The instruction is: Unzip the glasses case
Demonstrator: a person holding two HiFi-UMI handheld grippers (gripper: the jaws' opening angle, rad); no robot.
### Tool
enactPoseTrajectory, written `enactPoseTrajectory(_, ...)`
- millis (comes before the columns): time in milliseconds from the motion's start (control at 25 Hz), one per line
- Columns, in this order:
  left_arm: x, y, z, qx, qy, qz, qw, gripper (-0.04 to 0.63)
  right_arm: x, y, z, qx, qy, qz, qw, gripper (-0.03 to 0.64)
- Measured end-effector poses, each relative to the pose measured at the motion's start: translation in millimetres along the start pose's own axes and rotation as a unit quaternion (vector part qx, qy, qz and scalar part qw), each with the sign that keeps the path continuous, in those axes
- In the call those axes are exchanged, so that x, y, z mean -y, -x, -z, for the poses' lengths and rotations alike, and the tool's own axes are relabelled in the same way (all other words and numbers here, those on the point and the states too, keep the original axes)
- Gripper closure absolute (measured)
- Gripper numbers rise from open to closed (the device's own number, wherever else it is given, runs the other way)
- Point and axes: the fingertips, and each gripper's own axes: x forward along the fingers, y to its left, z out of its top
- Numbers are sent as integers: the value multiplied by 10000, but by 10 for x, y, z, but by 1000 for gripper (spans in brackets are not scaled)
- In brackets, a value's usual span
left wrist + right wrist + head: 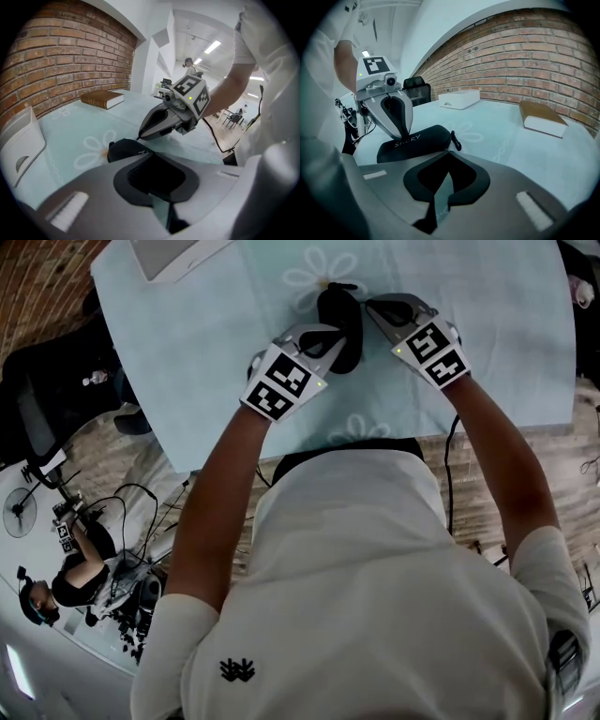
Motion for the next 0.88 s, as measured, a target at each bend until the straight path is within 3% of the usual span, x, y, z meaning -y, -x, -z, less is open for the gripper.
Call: enactPoseTrajectory(880,172,0,-174,97,-1,102,9999,538,170,-28,-244,-113,811,-849,9930,615)
